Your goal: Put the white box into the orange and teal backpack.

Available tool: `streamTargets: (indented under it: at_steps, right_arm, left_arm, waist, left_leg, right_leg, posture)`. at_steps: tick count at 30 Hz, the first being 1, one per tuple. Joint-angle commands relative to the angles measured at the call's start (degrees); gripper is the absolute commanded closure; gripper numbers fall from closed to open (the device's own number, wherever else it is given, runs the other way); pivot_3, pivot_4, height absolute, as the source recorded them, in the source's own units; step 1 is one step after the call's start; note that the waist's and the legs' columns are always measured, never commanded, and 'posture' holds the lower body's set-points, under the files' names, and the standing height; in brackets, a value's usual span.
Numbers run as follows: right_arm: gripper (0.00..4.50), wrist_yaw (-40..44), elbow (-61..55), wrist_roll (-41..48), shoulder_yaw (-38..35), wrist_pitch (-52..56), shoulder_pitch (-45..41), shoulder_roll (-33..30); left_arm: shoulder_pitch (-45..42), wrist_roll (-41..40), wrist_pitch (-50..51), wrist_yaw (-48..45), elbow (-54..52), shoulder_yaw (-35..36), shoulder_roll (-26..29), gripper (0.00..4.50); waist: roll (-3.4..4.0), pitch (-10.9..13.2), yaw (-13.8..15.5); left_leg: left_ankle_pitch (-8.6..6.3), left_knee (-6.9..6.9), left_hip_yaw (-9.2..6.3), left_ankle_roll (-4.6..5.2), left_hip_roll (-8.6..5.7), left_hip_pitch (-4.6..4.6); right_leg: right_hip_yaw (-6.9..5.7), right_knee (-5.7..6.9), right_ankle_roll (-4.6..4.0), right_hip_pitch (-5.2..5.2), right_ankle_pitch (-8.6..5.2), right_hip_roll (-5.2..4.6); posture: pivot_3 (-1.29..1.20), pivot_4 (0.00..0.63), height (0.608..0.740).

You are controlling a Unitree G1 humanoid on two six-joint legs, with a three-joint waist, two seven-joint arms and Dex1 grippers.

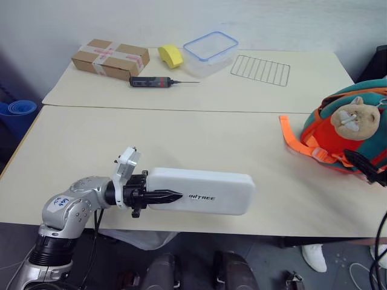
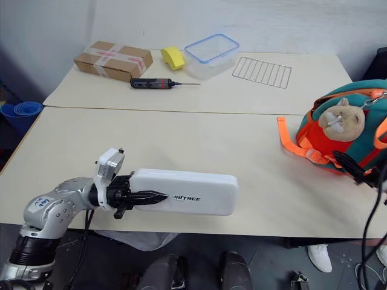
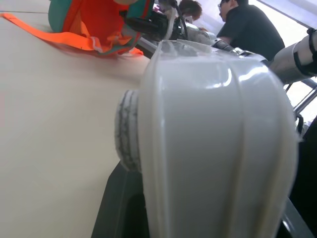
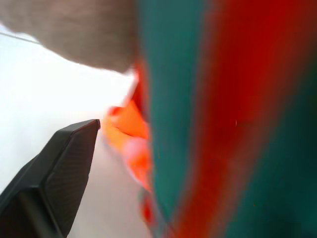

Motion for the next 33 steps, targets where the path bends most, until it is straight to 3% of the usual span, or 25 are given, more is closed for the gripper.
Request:
streamTargets:
  at_steps: [1,11,13,19,24,30,33]
  right_arm:
    - [0.67,0.64,-1.78,0.79,1.46,0.25,-3.40,1.38]
    - [4.03,-2.95,-14.32,3.93,5.90,3.78,-6.55,12.07]
    - [4.47,-3.35,-20.51,6.60,7.63,7.60,-6.44,13.83]
    - [4.47,-7.13,-40.31,19.86,11.15,23.98,-4.28,15.80]
    - [4.47,-7.42,-55.31,42.36,11.96,42.88,-0.99,7.97]
    - [4.47,-10.10,-61.58,56.92,8.26,49.64,6.02,-0.35]
    - [4.47,-10.53,-62.43,59.66,6.65,51.04,10.07,-3.16]
  left_arm:
    - [0.59,-0.38,-1.26,0.32,-1.36,1.62,0.33,3.30]
    - [1.30,-6.33,1.00,2.79,-1.72,8.46,0.84,3.30]
    - [1.35,-6.14,1.25,2.01,-0.73,9.36,2.18,3.30]
    - [0.84,-5.65,0.50,1.34,1.99,12.15,4.39,3.30]
    - [2.90,-9.76,5.87,0.67,4.68,17.19,8.16,3.30]
    - [5.40,-12.79,9.57,2.18,8.63,26.83,12.12,3.30]
    - [6.92,-14.15,10.82,1.30,7.75,28.93,13.26,3.30]
  waist:
    - [0.00,0.00,0.03]
    - [-0.01,0.00,-0.72]
    - [0.00,0.01,-1.03]
    - [0.03,0.03,-1.40]
    - [0.08,0.08,-1.51]
    - [-0.09,0.17,-1.22]
    - [-0.15,0.17,-1.18]
  left_leg:
    - [0.00,0.01,-0.02,0.00,0.00,-0.03]
    - [0.02,0.03,-0.05,-0.04,0.05,-0.05]
    - [0.02,0.02,-0.06,-0.05,0.04,-0.05]
    - [0.00,-0.08,-0.09,-0.11,0.08,-0.10]
    - [-0.06,-0.11,-0.19,-0.08,0.08,-0.28]
    - [-0.17,-0.11,-0.27,0.00,0.04,-0.29]
    - [-0.23,-0.12,-0.28,0.00,0.04,-0.28]
  right_leg:
    - [-0.02,-0.02,0.01,0.00,0.00,-0.01]
    - [-0.06,0.01,0.02,-0.02,0.01,0.01]
    - [-0.06,0.06,0.02,-0.04,0.01,0.02]
    - [-0.08,0.22,0.01,-0.11,0.01,0.04]
    - [-0.13,0.17,0.01,-0.26,0.00,0.01]
    - [-0.16,-0.14,0.00,-0.19,0.00,-0.12]
    - [-0.15,-0.16,0.00,-0.20,0.00,-0.17]
  posture:
    - [0.00,0.150,0.740]
    - [0.00,0.150,0.740]
    - [0.00,0.150,0.740]
    - [0.00,0.150,0.740]
    - [0.00,0.150,0.740]
    - [0.00,0.150,0.740]
    - [0.00,0.150,0.740]
